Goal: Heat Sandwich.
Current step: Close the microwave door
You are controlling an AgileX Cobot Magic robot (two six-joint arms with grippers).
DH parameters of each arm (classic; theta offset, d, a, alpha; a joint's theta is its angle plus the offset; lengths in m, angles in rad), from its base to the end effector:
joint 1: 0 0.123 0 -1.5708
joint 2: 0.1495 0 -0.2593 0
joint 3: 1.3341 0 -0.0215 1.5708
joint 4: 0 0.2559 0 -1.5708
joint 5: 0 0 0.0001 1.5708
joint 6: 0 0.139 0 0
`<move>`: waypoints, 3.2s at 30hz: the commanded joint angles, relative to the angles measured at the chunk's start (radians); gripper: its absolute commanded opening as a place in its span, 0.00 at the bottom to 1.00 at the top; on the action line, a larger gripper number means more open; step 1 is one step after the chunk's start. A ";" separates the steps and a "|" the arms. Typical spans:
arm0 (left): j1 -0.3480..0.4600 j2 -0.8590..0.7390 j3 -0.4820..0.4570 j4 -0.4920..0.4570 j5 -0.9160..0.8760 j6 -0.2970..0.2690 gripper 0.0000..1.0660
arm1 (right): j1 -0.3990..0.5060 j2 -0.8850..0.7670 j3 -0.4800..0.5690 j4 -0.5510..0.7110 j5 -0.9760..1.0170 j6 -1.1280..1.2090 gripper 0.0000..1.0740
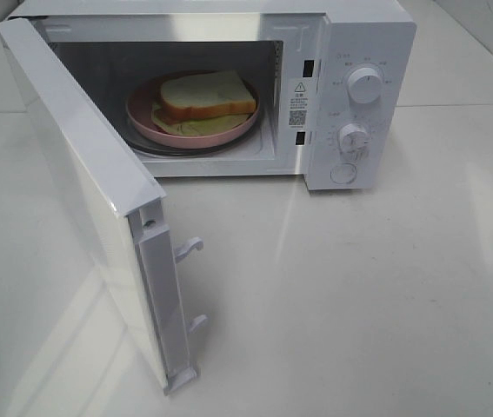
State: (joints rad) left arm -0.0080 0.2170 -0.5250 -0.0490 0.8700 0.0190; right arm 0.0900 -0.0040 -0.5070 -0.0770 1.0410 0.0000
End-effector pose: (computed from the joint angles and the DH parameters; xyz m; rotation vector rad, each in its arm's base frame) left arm 0.1093 -0.0061 0.2708 0.0187 2.0449 -0.0512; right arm 0.0687 -0.0031 0.2631 -0.0874 2.0095 -0.0343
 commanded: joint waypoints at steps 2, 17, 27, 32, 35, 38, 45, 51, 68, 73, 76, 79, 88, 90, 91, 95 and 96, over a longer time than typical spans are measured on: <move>0.005 0.084 -0.009 -0.005 -0.072 -0.005 0.38 | -0.007 -0.027 0.001 -0.001 -0.007 0.006 0.71; 0.005 0.339 0.114 -0.004 -0.435 0.001 0.00 | -0.007 -0.027 0.001 -0.001 -0.007 0.006 0.71; 0.005 0.493 0.256 -0.003 -0.823 0.001 0.00 | -0.007 -0.027 0.001 -0.001 -0.007 0.006 0.71; 0.005 0.610 0.270 -0.003 -1.011 0.000 0.00 | -0.007 -0.027 0.001 -0.001 -0.007 0.006 0.71; 0.005 0.677 0.270 -0.003 -1.114 -0.004 0.00 | -0.007 -0.027 0.001 -0.001 -0.007 0.006 0.71; 0.005 0.767 0.270 0.003 -1.248 -0.005 0.00 | -0.007 -0.027 0.001 -0.001 -0.007 0.006 0.71; 0.005 0.878 0.270 0.071 -1.423 -0.041 0.00 | -0.007 -0.027 0.001 -0.001 -0.007 0.006 0.71; 0.005 1.016 0.270 0.245 -1.606 -0.193 0.00 | -0.007 -0.027 0.001 -0.001 -0.007 0.006 0.71; -0.163 1.191 0.206 0.283 -1.698 -0.228 0.00 | -0.007 -0.027 0.001 -0.001 -0.007 0.006 0.71; -0.241 1.224 0.189 0.220 -1.696 -0.222 0.00 | -0.007 -0.027 0.001 -0.001 -0.007 0.006 0.71; -0.269 1.236 0.177 0.205 -1.696 -0.215 0.00 | -0.007 -0.027 0.001 -0.001 -0.007 0.006 0.71; -0.325 1.259 0.151 0.166 -1.693 -0.205 0.00 | -0.007 -0.027 0.001 -0.001 -0.007 0.006 0.71; -0.481 1.332 0.070 -0.014 -1.688 -0.099 0.00 | -0.007 -0.027 0.001 -0.001 -0.007 0.006 0.71; -0.494 1.339 0.062 -0.036 -1.688 -0.090 0.00 | -0.007 -0.027 0.001 -0.001 -0.007 0.006 0.71; -0.510 1.348 0.050 -0.061 -1.688 -0.078 0.00 | -0.007 -0.027 0.001 -0.001 -0.007 0.006 0.71; -0.562 1.388 -0.002 -0.113 -1.686 -0.040 0.00 | -0.007 -0.027 0.001 -0.001 -0.007 0.006 0.71; -0.572 1.403 -0.016 -0.120 -1.686 -0.039 0.00 | -0.007 -0.027 0.001 -0.001 -0.007 0.006 0.71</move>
State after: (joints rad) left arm -0.5700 1.6160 -0.5270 -0.1510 -0.8130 -0.0290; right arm 0.0900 -0.0040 -0.5070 -0.0770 1.0410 0.0000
